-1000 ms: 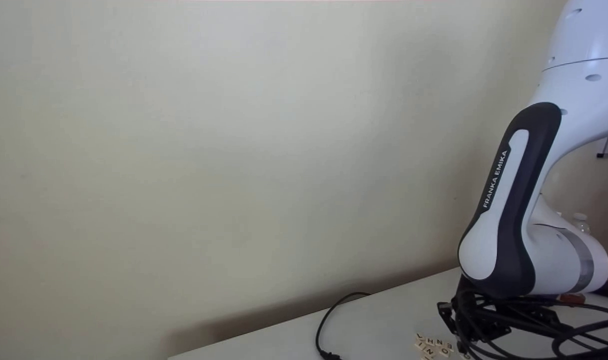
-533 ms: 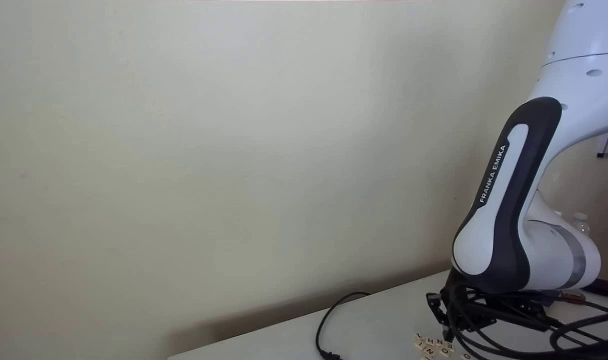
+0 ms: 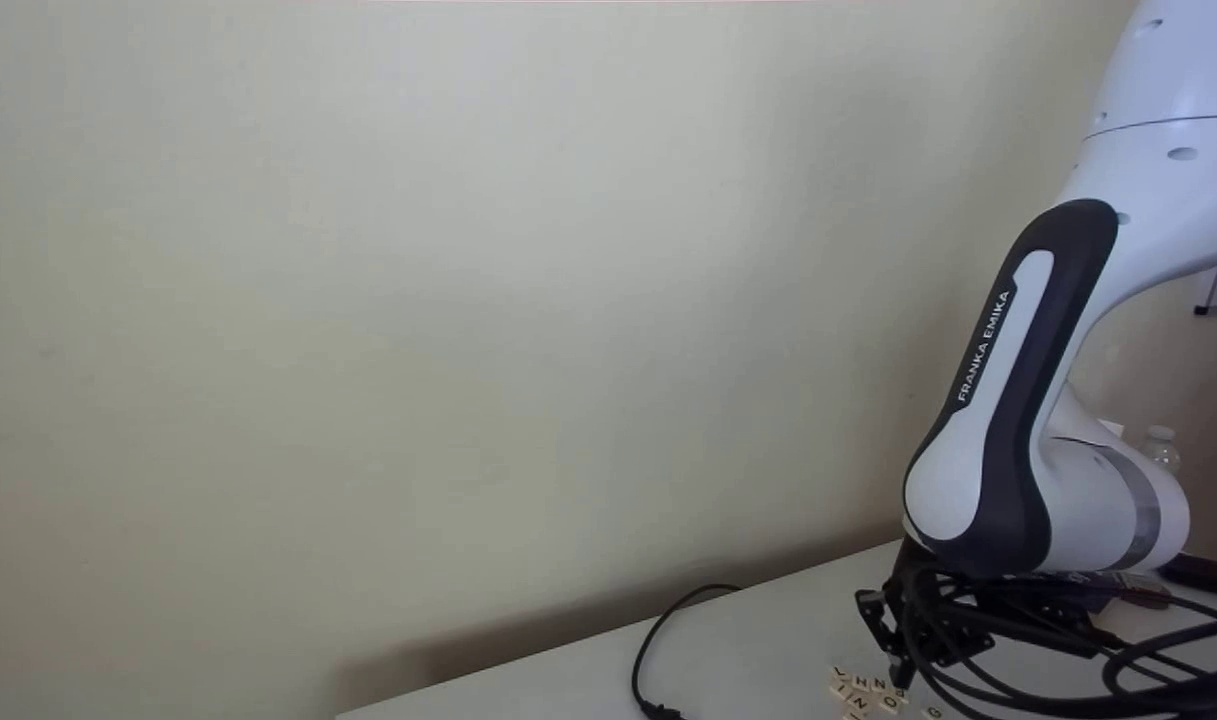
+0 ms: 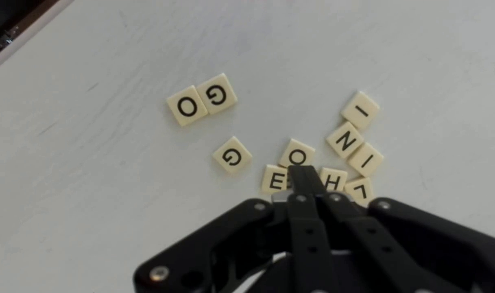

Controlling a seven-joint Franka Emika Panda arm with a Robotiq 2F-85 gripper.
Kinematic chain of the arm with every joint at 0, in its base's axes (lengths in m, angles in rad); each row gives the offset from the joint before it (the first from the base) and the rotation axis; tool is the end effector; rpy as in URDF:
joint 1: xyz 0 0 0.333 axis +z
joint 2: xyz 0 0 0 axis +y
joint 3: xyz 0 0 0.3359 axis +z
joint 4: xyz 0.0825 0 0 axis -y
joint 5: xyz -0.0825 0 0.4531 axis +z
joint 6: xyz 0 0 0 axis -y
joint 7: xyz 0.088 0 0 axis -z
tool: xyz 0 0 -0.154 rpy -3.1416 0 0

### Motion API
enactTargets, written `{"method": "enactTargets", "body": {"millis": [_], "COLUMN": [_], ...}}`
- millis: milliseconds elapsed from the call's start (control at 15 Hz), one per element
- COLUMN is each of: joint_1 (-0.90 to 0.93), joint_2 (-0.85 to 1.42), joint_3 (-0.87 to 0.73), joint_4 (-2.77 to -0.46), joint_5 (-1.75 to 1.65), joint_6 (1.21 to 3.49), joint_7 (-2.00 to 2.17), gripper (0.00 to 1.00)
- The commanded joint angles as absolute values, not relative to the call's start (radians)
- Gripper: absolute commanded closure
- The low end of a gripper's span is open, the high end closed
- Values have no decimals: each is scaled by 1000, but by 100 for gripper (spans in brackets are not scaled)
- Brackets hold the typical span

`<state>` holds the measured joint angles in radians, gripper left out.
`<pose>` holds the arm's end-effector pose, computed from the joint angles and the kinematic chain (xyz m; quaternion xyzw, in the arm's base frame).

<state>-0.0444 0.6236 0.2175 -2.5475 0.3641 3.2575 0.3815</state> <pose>0.4254 0.0667 -0.0404 -0.9508 0.3034 -0.0226 0.0575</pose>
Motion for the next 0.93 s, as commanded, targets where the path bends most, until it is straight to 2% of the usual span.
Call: {"method": "enactTargets", "body": {"millis": [0, 867], "joint_1": [-71, -60], "joint_2": [650, 724], "joint_3": [225, 218], "joint_4": [-2519, -2428], "joint_5": [333, 332], "joint_6": [3197, 3175], "joint_7": [356, 305], "gripper": [100, 100]}}
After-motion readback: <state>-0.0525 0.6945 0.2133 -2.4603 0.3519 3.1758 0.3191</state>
